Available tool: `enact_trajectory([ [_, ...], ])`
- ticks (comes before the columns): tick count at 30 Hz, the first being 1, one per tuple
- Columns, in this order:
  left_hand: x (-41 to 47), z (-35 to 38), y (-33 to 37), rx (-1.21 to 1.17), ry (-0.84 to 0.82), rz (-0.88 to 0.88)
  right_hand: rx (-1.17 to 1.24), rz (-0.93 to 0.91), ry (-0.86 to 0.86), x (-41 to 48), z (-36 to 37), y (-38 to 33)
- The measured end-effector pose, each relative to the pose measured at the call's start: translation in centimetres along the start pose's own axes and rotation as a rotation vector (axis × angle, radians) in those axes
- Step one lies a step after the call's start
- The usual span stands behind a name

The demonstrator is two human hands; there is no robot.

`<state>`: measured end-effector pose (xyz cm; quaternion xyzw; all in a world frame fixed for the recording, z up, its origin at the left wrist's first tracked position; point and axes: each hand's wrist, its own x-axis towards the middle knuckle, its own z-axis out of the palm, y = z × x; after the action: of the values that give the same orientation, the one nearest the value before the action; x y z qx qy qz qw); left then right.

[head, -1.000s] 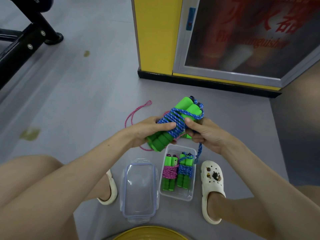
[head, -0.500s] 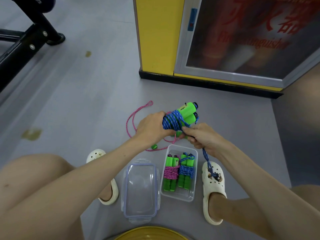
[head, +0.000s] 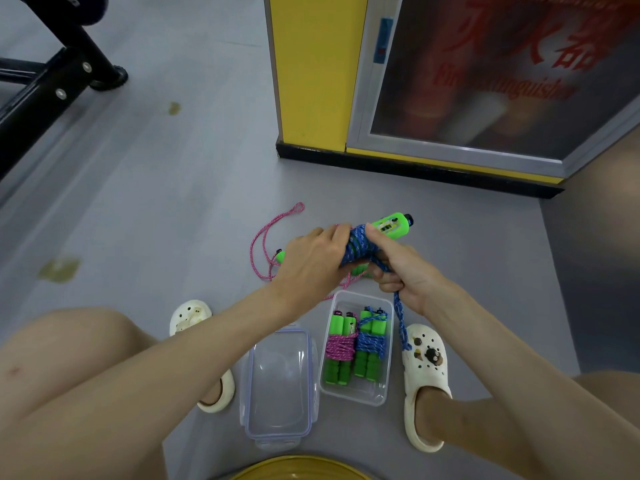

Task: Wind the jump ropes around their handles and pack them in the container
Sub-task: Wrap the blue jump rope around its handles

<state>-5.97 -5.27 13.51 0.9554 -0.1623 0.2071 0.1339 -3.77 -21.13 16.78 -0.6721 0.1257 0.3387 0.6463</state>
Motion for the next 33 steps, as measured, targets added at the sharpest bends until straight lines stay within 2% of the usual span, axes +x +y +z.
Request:
enact_trajectory([
  [2, 0.6, -1.4, 0.2, -0.243, -0.166, -0.161, -0.004, -0.026, 0.034, 0.1, -0.4, -0.1],
  [4, 1.4, -2.7, 0.1, -0.551, -0.368, -0.424, 0.015, -0.053, 0.022, 0.2, -0.9, -0.2],
  [7, 1.8, -3.8, -0.7, -1.126, -0.591, -0.830, 0.048, -0.107, -0.084, -0.1, -1.3, -0.4],
  [9, 1.4, -4.2, -1.1, -1.330, -0.735, -0.897, 0.039, -0.127, -0.170, -0.3, -1.2, -0.5],
  [12, 1.3, -4.8, -0.9, -1.448, -0.731, -0.935, 0.044, -0.120, -0.217, -0.5, -0.9, -0.5],
  [14, 1.5, -4.5, -1.1, -1.401, -0.652, -0.963, 0.045, -0.098, -0.176, -0.3, -0.8, -0.5],
  [16, 1.5, -3.9, -1.6, -1.254, -0.577, -0.915, -0.001, -0.064, -0.109, -0.2, -0.9, -0.2],
  [20, 1.3, -3.0, -2.1, -0.737, -0.492, -0.613, -0.155, -0.001, -0.012, 0.1, -0.6, 0.6],
  [22, 1.1, -2.9, -1.9, -0.560, -0.452, -0.530, -0.191, 0.016, 0.016, 0.2, -0.4, 0.7],
  [27, 0.3, -2.8, -1.5, -0.053, -0.402, -0.325, -0.090, 0.103, 0.015, 0.4, 0.0, 0.4],
  [33, -1.0, -1.7, -0.9, 0.240, -0.202, -0.012, -0.061, 0.155, -0.017, 0.3, 0.8, 0.1],
])
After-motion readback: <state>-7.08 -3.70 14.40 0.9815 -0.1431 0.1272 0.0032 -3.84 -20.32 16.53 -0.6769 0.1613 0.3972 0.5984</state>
